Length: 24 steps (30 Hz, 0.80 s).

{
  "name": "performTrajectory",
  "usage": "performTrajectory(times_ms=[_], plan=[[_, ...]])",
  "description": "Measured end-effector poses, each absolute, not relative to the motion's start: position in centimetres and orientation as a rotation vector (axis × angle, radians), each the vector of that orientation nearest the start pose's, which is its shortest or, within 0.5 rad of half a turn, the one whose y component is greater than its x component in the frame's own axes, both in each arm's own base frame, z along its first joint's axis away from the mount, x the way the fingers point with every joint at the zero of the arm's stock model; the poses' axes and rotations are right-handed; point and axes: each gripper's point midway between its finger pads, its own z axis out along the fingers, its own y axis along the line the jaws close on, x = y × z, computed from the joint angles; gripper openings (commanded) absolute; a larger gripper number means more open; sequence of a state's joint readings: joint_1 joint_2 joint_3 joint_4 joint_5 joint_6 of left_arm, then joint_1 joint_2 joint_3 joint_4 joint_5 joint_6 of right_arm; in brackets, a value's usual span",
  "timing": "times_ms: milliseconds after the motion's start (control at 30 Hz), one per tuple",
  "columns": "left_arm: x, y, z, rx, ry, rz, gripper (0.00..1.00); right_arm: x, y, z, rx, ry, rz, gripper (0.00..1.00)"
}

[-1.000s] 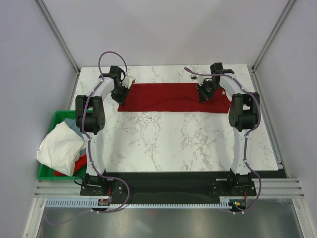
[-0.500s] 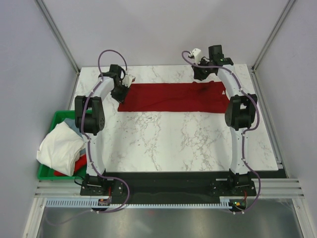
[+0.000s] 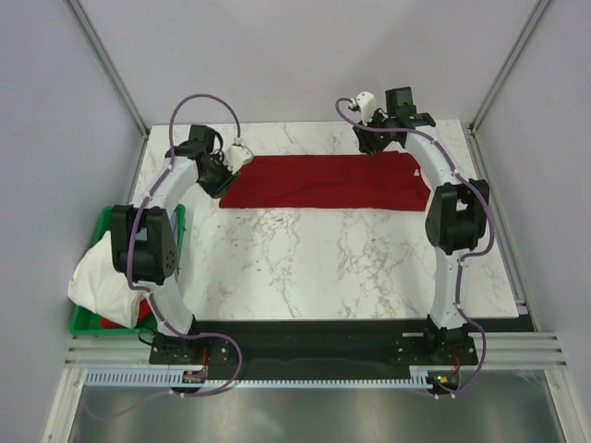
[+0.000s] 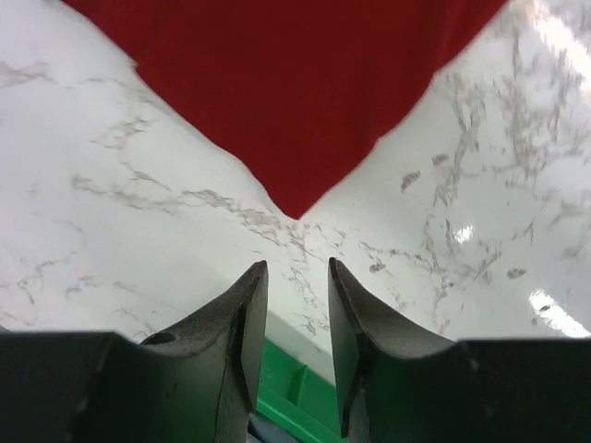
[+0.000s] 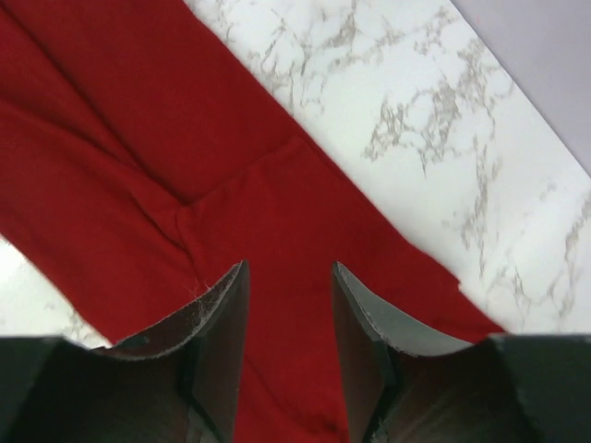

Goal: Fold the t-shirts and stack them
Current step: Fold the tshirt

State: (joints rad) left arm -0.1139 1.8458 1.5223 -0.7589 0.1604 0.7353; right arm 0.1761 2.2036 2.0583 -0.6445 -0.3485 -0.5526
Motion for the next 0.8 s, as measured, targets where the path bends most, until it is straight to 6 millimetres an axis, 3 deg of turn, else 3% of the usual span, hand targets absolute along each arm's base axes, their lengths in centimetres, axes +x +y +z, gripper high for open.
performTrajectory(times_ms=[133,300,600,800], plan=[[41.1,-4.4,7.3,1.325,2.388,-0.011,0.4,53.4,12.2,16.9,-0.954,2.109,0.208,0.49],[41.9,-4.4,4.7,1.407,2.395,-0.025,0.41,51.4,12.2,18.6,-0.958,2.091,0.206,0.49],[45.1,-4.9,3.7,1.407,2.358,-0.004,0.41,49.1,12.1,16.5,-0.989,2.154,0.224,0.49],[45.0,-5.4,2.5,1.432,2.37,-0.02,0.4,48.7,11.8,15.7,-1.004,2.173,0.214,0.49]])
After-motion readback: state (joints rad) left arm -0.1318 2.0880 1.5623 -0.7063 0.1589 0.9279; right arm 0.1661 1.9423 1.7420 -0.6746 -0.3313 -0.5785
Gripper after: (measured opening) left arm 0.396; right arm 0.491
